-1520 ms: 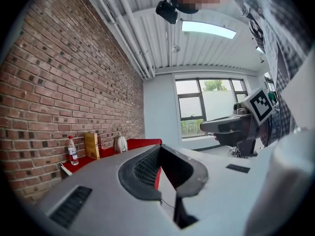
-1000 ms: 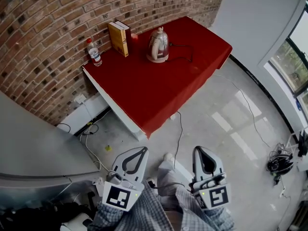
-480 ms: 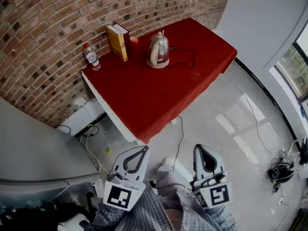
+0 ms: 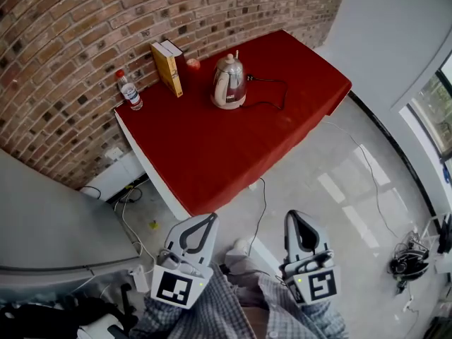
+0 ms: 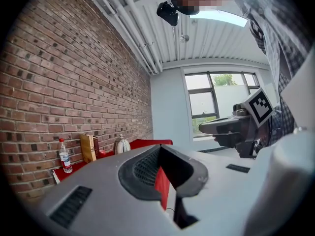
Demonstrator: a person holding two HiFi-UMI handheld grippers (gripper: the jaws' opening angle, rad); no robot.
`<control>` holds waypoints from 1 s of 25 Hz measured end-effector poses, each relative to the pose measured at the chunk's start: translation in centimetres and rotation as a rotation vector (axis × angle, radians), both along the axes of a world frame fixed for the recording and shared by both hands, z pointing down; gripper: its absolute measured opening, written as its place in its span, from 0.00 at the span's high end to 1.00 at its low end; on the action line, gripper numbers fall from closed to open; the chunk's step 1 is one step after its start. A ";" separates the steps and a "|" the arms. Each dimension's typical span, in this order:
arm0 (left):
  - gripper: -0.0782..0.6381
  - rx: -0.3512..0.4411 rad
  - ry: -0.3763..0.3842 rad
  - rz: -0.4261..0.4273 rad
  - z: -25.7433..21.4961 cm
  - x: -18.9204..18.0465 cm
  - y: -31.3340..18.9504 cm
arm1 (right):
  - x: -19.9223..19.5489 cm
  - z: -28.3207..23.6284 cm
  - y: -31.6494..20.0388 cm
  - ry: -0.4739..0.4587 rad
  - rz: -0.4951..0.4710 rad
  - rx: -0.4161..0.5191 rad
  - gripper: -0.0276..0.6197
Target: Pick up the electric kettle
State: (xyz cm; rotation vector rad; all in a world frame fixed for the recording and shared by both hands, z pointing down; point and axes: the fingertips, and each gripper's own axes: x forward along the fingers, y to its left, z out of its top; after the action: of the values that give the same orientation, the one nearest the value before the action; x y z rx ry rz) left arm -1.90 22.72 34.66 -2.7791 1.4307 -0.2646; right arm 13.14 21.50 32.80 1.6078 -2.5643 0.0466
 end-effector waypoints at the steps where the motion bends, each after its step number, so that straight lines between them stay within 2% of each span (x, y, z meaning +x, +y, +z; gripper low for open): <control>1: 0.88 0.003 -0.002 -0.003 -0.1 0.3 -0.5 | 0.2 0.0 -0.4 -0.001 -0.008 0.002 0.95; 10: 0.88 0.047 -0.031 -0.028 -0.7 2.8 -4.2 | 2.0 -0.3 -4.5 -0.013 -0.069 0.038 0.95; 25: 0.88 0.072 -0.033 -0.104 -0.9 4.5 -7.7 | 4.3 -0.6 -9.0 0.001 -0.129 0.088 0.95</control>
State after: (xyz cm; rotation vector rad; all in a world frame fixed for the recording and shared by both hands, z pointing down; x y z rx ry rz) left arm 2.58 14.98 33.73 -2.6363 1.5471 -0.2536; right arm 17.45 12.54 32.25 1.4646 -2.6981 -0.0787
